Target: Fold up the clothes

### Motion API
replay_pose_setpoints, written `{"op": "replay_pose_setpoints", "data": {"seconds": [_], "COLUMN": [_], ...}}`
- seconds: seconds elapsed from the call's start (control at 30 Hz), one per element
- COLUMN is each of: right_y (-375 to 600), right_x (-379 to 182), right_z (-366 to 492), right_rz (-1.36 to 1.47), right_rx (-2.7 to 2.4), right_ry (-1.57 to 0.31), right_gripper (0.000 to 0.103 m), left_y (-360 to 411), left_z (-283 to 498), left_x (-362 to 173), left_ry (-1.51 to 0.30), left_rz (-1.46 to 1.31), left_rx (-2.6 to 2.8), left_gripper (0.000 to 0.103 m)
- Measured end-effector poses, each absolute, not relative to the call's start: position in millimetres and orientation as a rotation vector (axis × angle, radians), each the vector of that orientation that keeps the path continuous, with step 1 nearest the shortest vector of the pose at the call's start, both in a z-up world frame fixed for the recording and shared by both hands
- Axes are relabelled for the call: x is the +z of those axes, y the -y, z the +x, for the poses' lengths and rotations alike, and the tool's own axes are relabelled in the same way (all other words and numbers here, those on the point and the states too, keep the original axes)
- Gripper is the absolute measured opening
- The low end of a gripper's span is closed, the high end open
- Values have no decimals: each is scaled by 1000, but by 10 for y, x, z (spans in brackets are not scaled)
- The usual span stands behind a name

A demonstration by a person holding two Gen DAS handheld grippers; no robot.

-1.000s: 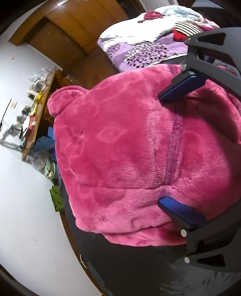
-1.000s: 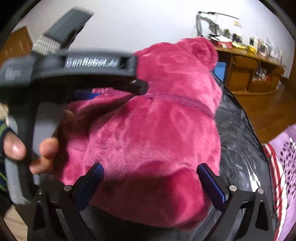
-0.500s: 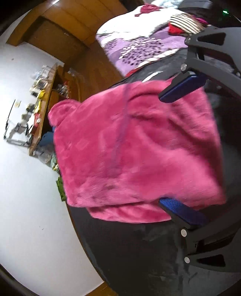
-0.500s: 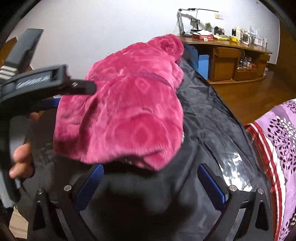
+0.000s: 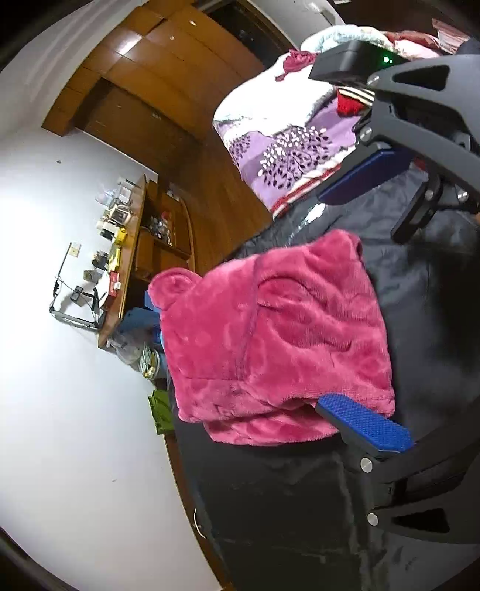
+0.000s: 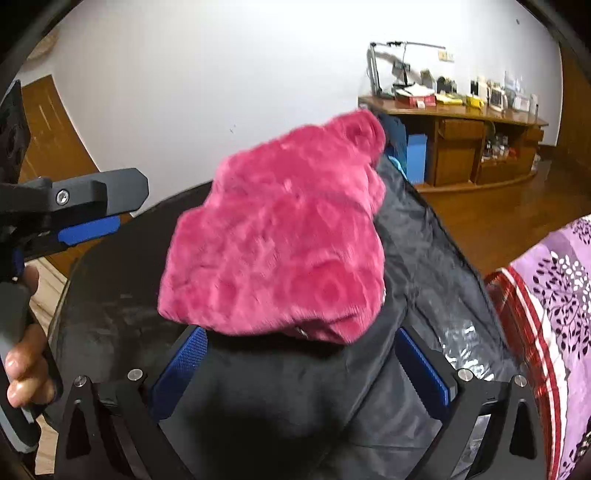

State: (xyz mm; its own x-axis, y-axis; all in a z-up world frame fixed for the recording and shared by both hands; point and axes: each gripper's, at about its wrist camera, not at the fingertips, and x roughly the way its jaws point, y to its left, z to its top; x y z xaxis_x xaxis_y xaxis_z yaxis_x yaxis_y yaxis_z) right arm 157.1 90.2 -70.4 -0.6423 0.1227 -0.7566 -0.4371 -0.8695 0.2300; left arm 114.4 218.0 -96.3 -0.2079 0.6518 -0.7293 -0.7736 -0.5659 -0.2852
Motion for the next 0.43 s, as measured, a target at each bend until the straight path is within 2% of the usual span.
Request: {"op": "replay_pose_setpoints", "data": {"seconds": [0.43], "right_y": [-907], "right_x": [-769], "right_z": [1647], "right_rz": [-1147], "right_rx": [2485], "right_ry": [-558], "right_gripper": [103], "left_y": [-2324], "left_z": [1213], "left_x": [-1124], "left_ry": [-312], "left_rz": [-1043], "left_rx": [1975], "left_gripper": [102]}}
